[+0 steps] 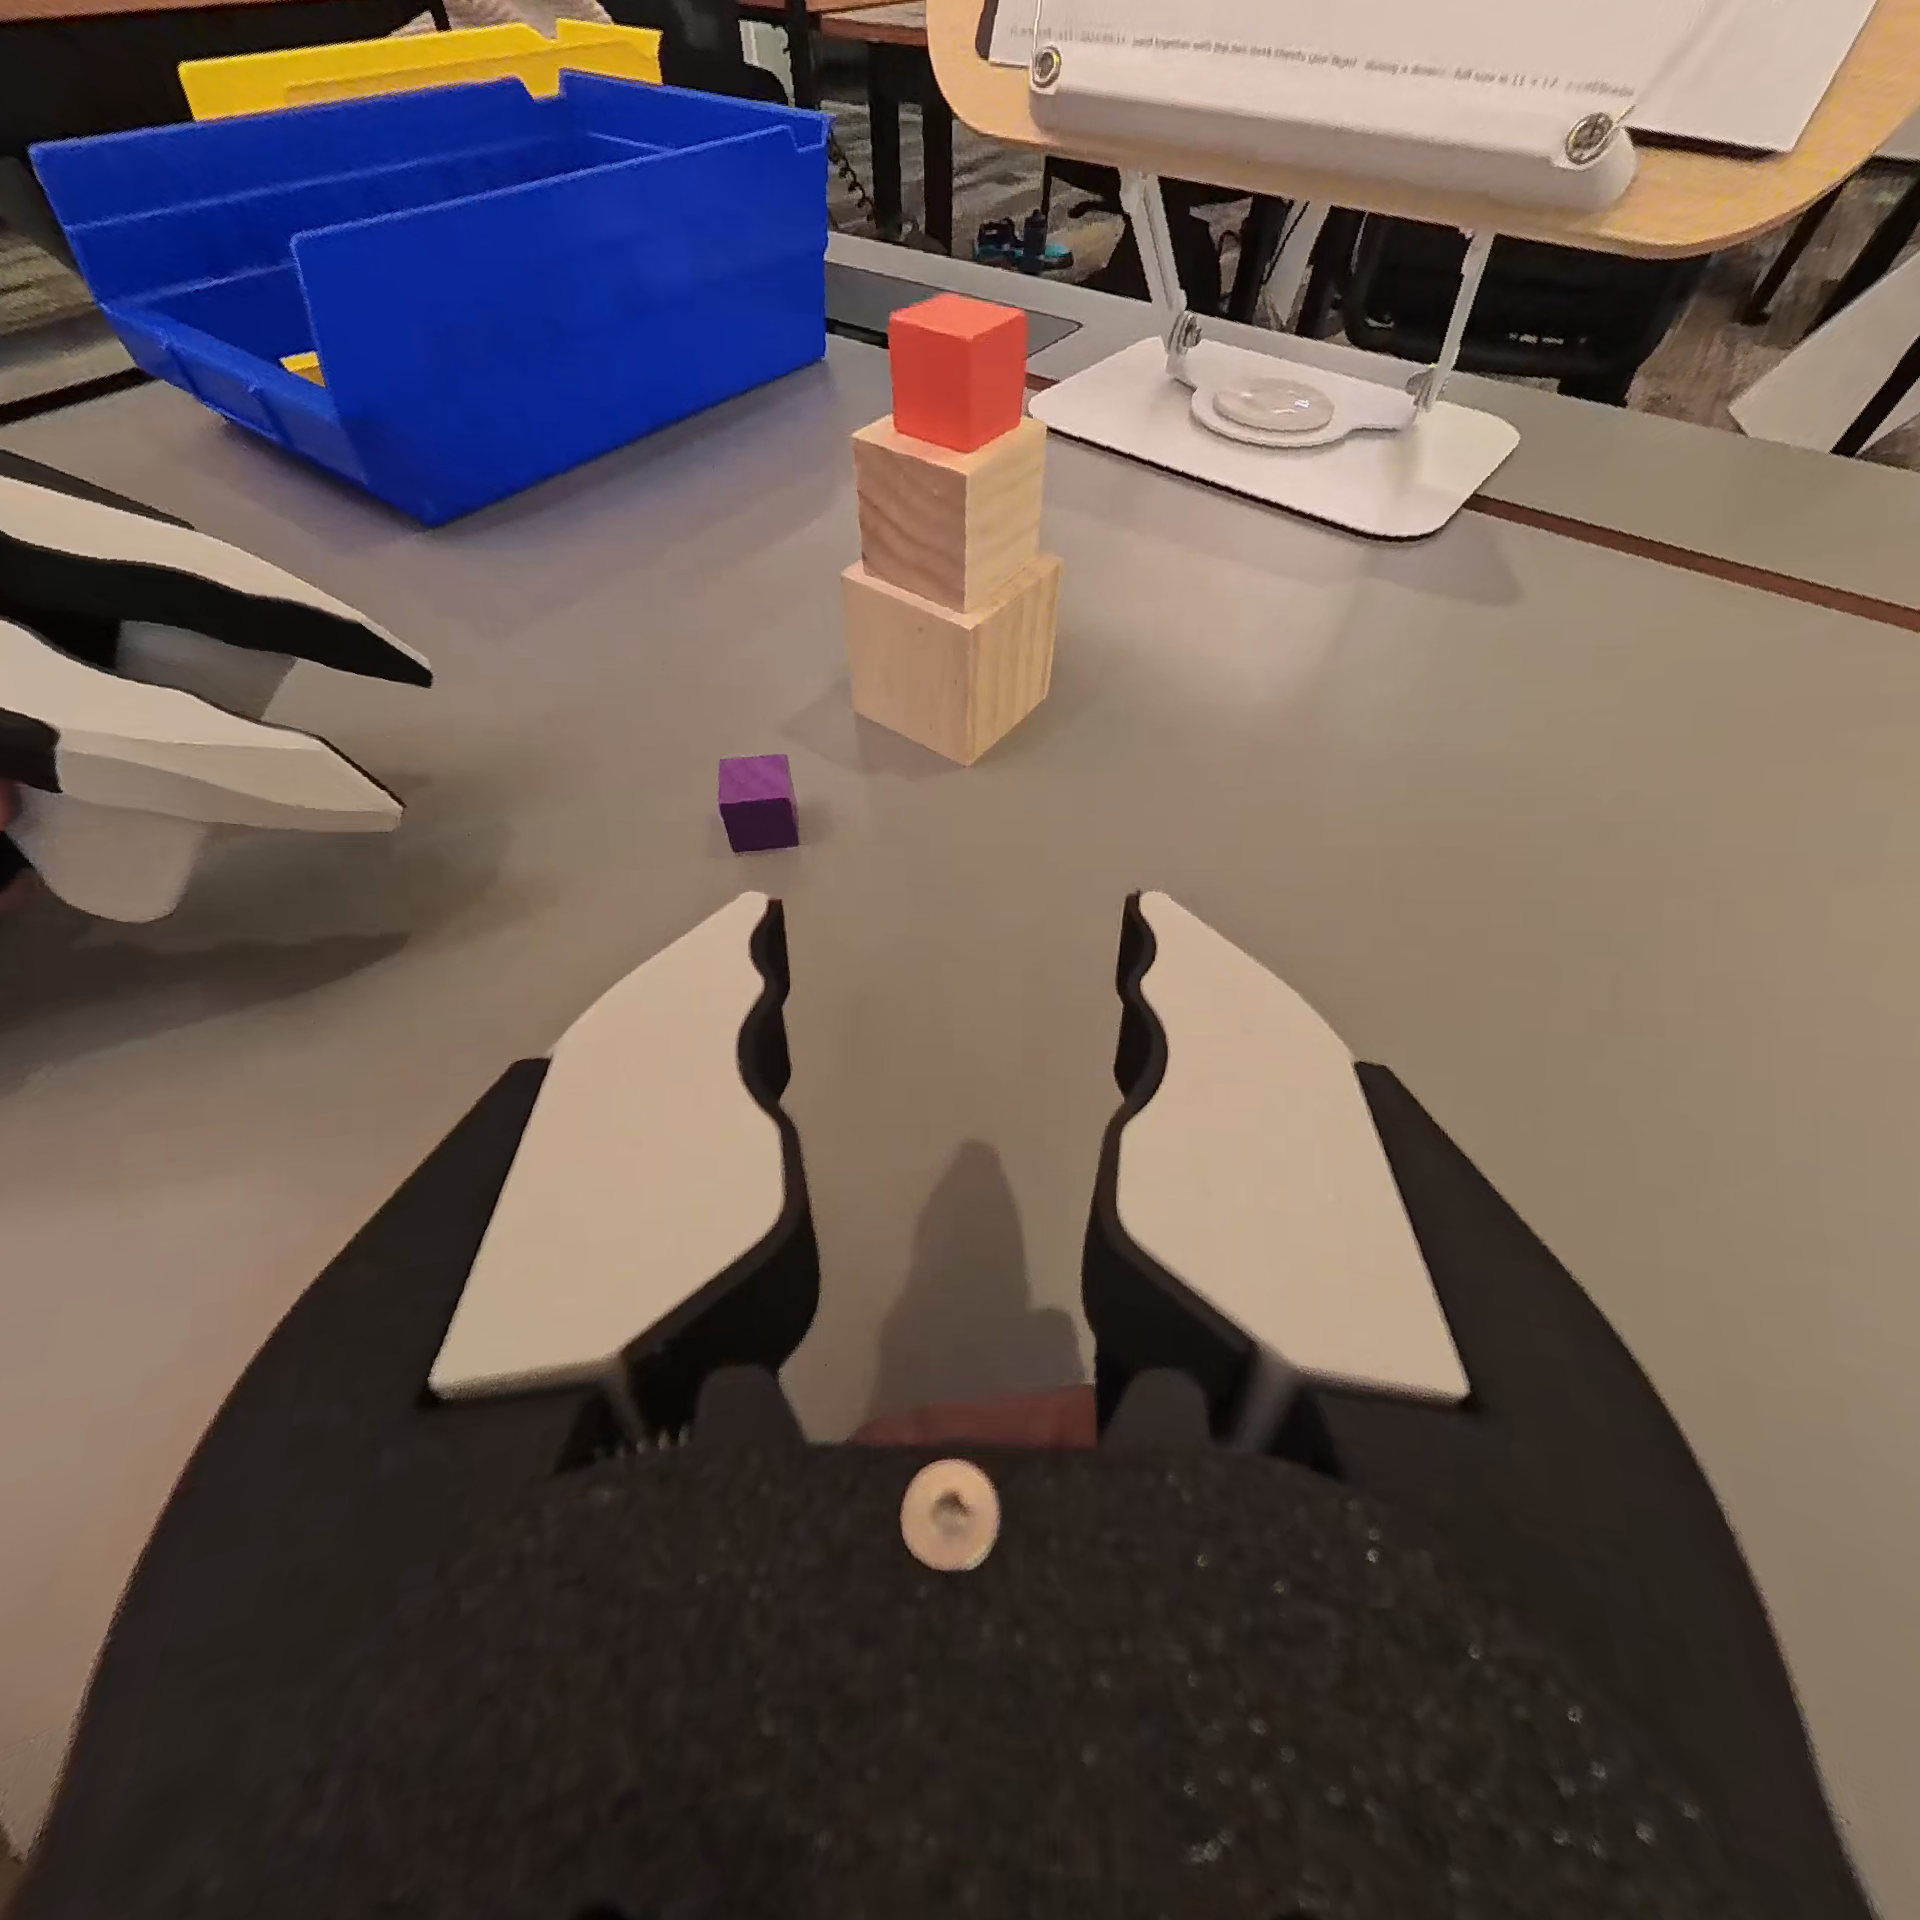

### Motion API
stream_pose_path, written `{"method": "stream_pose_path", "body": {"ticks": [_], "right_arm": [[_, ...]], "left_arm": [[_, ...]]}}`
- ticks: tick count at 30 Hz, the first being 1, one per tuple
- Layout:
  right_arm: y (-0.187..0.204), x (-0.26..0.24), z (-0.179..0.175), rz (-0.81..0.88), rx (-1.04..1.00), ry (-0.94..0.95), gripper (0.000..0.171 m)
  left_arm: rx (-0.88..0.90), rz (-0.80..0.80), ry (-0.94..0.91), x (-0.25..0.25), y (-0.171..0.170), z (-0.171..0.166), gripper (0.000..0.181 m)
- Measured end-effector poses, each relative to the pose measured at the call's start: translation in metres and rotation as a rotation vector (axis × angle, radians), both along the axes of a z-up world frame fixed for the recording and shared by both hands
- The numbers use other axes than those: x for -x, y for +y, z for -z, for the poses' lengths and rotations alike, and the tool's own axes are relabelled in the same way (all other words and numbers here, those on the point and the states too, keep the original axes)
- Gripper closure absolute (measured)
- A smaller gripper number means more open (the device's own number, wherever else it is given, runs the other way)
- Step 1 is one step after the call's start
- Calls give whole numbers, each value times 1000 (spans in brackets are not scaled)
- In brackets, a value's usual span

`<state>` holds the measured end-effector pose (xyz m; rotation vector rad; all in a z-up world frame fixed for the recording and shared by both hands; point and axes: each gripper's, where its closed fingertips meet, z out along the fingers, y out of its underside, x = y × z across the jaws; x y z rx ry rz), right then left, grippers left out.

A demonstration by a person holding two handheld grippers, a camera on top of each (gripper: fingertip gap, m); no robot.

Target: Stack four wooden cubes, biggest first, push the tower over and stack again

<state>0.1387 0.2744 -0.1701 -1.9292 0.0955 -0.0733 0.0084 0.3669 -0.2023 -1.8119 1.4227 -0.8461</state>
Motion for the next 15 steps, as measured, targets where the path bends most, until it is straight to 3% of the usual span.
{"method": "stream_pose_path", "body": {"ticks": [11,15], "right_arm": [[-5,1,8,-52,24,19,111],[-7,2,6,-71,17,25,111]], "left_arm": [[7,114,237,-68,-7,28,117],[-31,110,283,-82,-5,36,133]]}}
